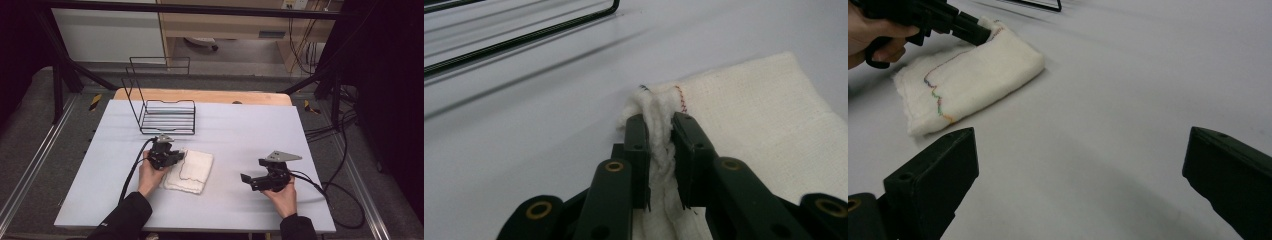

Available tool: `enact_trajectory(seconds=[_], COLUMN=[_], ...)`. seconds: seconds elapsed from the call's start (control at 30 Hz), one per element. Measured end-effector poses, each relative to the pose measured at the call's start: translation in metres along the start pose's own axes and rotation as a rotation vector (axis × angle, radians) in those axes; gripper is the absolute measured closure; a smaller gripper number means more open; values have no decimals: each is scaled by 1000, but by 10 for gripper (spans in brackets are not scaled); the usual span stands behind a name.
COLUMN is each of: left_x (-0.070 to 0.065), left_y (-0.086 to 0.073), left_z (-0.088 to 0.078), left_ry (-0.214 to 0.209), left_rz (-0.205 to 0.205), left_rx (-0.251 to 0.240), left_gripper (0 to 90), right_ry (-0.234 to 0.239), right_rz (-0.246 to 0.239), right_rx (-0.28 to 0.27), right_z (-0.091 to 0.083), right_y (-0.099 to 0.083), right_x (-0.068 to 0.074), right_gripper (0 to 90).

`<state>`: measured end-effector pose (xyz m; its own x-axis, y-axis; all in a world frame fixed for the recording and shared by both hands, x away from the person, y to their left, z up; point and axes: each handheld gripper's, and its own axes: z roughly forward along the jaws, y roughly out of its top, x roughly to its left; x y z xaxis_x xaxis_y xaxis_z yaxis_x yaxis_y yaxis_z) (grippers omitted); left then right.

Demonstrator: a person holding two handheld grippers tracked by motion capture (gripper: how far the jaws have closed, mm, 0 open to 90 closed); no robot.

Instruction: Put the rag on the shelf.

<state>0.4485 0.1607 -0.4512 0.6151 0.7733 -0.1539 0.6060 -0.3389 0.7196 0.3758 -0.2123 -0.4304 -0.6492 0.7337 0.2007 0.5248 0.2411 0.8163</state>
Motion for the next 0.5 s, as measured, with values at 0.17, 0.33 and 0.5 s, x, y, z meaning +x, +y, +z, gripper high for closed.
enact_trajectory(seconds=[0.17,0.33,0.5], left_x=[1,1,1], left_y=[-1,-3,-4], left_z=[0,0,0], left_ry=[-10,-13,-12], left_rz=[18,29,22], left_rx=[-5,-25,-32], left_gripper=[771,769,772], right_ry=[8,0,-21], right_rz=[17,10,31], right_rx=[10,31,50], right_z=[19,42,63], right_y=[13,27,37], right_x=[11,20,24], right_gripper=[35,49,89])
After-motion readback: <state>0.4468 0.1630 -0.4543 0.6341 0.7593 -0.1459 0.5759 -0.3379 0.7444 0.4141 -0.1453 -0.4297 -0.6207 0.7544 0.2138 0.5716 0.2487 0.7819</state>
